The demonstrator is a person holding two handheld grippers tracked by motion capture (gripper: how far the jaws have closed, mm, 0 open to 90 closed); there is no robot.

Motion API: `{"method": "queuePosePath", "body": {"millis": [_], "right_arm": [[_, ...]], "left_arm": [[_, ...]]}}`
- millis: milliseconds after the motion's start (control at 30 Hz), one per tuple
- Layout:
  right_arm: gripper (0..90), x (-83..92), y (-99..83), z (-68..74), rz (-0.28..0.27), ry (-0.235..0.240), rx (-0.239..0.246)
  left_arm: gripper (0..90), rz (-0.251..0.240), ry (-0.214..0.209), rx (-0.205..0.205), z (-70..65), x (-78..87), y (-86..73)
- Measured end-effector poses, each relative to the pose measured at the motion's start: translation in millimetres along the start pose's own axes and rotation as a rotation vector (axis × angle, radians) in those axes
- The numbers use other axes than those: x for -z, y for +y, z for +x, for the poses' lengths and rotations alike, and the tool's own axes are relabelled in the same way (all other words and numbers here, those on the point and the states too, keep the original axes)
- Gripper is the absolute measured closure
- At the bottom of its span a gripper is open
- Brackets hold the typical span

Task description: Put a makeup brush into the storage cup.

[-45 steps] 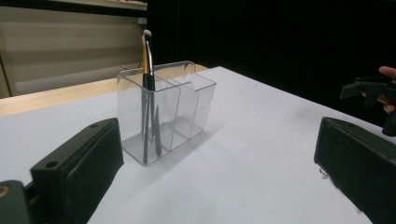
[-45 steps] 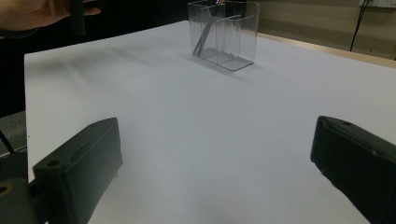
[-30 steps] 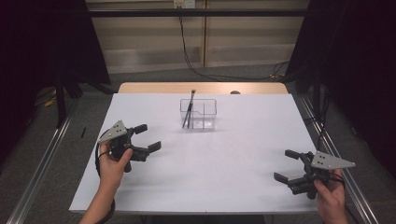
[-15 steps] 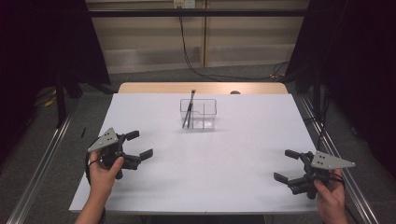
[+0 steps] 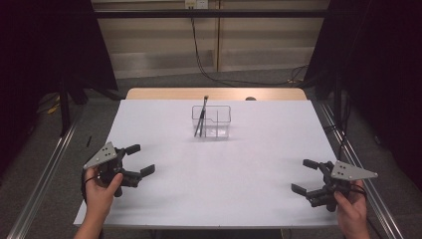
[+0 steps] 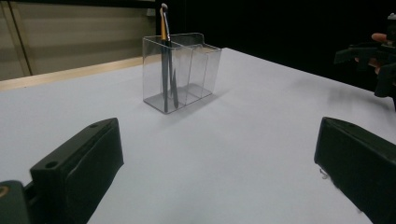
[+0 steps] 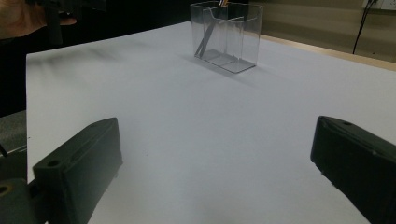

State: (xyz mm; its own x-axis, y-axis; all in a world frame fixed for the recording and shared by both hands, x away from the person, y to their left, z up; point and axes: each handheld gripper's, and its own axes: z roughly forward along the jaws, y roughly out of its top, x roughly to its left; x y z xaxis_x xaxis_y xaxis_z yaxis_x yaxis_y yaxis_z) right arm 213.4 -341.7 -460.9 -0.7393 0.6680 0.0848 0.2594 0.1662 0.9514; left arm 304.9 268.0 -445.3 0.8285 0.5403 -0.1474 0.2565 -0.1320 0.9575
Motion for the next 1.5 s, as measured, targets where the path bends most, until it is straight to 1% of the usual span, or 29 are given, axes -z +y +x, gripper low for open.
{"method": "queuePosePath", "body": {"millis": [33, 100, 167, 233, 267, 367, 400, 433, 500, 567, 600, 667, 700, 767, 867, 1000, 1067, 1100, 1200, 1300, 1367, 1500], "right_arm": [[1.4, 0.1, 0.0, -0.1, 0.000, 0.000, 0.000], [1.4, 0.4, -0.1, -0.3, -0.002, -0.001, -0.001], [1.4, 0.7, -0.2, -0.7, -0.002, -0.002, -0.001], [1.4, 0.9, -0.4, -1.2, -0.002, -0.004, -0.001], [1.4, 1.1, -0.5, -1.6, -0.003, -0.004, -0.004], [1.4, 0.9, -0.8, -2.5, -0.003, -0.005, -0.004], [1.4, 0.5, -0.7, -2.5, -0.005, -0.004, -0.004], [1.4, -0.1, -0.6, -2.5, -0.005, -0.003, -0.003], [1.4, -0.9, -0.1, -2.6, -0.005, 0.000, -0.002], [1.4, -1.7, 0.4, -2.5, -0.007, 0.004, -0.001], [1.4, -2.3, 0.5, -2.7, -0.008, 0.006, 0.001], [1.4, -3.5, 0.7, -2.9, -0.005, 0.005, 0.001], [1.4, -4.0, 0.8, -3.0, -0.006, 0.006, 0.001], [1.4, -4.2, 1.3, -3.6, -0.007, 0.007, 0.004], [1.4, -3.9, 1.7, -4.5, -0.011, 0.006, 0.003], [1.3, -4.4, 1.7, -5.9, -0.014, 0.005, -0.001], [1.3, -4.6, 1.6, -6.4, -0.013, 0.005, 0.002], [1.3, -4.6, 1.4, -6.7, -0.013, 0.005, 0.002], [1.3, -4.4, 1.2, -7.4, -0.013, 0.000, 0.001], [1.3, -5.1, 1.8, -8.0, -0.014, 0.001, 0.002], [1.3, -6.3, 1.8, -8.3, -0.010, -0.001, 0.001], [1.3, -7.5, 1.4, -8.0, -0.006, 0.002, 0.003]], "left_arm": [[1.0, -0.004, -0.004, 0.006, -0.4, 0.3, -0.4], [1.0, 0.000, -0.003, -0.003, -1.3, 1.3, -0.8], [1.0, -0.002, -0.007, 0.000, -2.8, 1.5, -1.8], [1.0, 0.008, -0.003, -0.010, -4.1, 2.1, -2.4], [1.0, 0.010, -0.005, -0.022, -4.3, 2.7, -2.6], [1.0, 0.011, -0.003, -0.024, -6.1, 4.6, -3.6], [1.0, 0.012, -0.007, -0.018, -6.7, 5.6, -4.2], [1.1, 0.015, -0.004, -0.025, -6.3, 6.8, -4.8], [1.2, 0.013, -0.007, -0.017, -6.5, 8.8, -6.6], [1.3, 0.015, -0.003, -0.022, -6.5, 11.1, -7.5], [1.3, 0.013, -0.006, -0.015, -6.6, 12.1, -8.0], [1.3, 0.012, 0.000, -0.017, -7.2, 14.2, -8.3], [1.3, 0.009, -0.004, -0.015, -7.3, 14.8, -8.5], [1.4, 0.012, 0.001, -0.026, -7.6, 16.8, -8.5], [1.4, 0.007, 0.000, -0.020, -8.0, 18.9, -9.1], [1.4, 0.003, 0.005, -0.024, -8.7, 21.9, -8.8], [1.4, -0.001, 0.004, -0.026, -8.8, 22.8, -8.5], [1.5, -0.001, 0.005, -0.020, -9.3, 22.8, -8.7], [1.5, 0.004, 0.007, -0.027, -8.9, 23.1, -9.5], [1.6, 0.008, 0.006, -0.019, -9.8, 23.0, -10.6], [1.6, 0.012, 0.004, -0.026, -9.7, 23.0, -10.9], [1.6, 0.011, 0.006, -0.023, -10.3, 22.5, -10.9]]}}
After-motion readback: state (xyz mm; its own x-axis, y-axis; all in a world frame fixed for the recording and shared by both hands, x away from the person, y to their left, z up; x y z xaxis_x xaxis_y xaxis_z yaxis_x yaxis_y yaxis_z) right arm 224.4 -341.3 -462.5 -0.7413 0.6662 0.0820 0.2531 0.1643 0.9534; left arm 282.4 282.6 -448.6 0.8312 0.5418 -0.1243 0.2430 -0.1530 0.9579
